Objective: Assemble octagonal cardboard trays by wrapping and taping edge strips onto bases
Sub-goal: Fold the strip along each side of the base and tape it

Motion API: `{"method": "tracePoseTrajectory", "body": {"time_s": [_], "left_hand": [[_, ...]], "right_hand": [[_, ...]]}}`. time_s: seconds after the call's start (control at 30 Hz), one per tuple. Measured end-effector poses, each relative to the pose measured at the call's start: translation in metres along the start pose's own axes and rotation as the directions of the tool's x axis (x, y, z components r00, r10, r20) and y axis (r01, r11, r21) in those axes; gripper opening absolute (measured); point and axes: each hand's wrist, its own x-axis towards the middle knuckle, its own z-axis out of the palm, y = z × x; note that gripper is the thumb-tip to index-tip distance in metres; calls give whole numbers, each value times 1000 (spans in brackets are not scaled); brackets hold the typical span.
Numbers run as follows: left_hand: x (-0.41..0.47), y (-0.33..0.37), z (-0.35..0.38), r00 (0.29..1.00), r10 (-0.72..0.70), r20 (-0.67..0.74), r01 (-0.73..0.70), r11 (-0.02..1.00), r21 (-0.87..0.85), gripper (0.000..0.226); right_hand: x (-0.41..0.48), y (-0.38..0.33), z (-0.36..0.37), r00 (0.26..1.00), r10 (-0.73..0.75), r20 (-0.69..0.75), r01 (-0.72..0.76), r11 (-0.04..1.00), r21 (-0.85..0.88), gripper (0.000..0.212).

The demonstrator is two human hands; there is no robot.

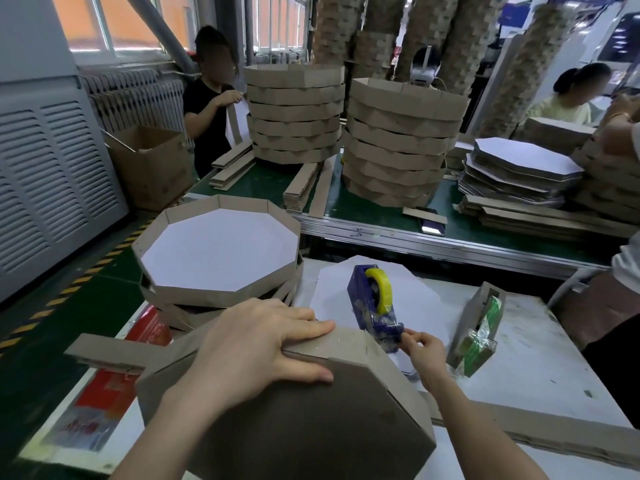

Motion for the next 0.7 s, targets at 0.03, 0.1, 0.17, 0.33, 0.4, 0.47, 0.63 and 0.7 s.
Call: {"method": "tracePoseTrajectory", "body": {"time_s": [0.03, 0.1, 0.17, 0.33, 0.4, 0.47, 0.63, 0.7], "left_hand": [[0, 0, 0, 1000, 0, -3, 0, 1000, 3, 70], [0, 1, 0, 1000, 0, -26, 0, 1000, 5, 69], [1, 2, -1, 1000, -5, -17, 5, 1000, 7, 68], [8, 3, 0, 999, 0, 53, -2, 999, 35, 74], [9, 2, 0, 999, 2, 53, -4, 999, 37, 75], [9, 2, -1, 999, -4, 45, 3, 1000, 25, 75], [8, 0, -2, 999, -23, 30, 23, 1000, 10, 74], [8, 0, -2, 999, -19, 40, 19, 1000, 23, 74]], "right_hand": [[-1, 1, -1, 1000, 8, 3, -8, 1000, 11, 26], [-2, 3, -2, 999, 27, 43, -30, 998, 61, 23], [-6, 3, -5, 993, 42, 107, -58, 986, 154, 24], [-14, 0, -6, 984, 45, 172, -90, 960, 265, 20], [-14, 4, -7, 979, 49, 197, -101, 958, 267, 21], [-13, 6, -6, 978, 43, 206, -92, 968, 234, 24], [-10, 7, -1, 994, -6, 107, 9, 999, -31, 29], [-7, 7, 1, 997, -31, 75, 37, 996, -80, 29]]}}
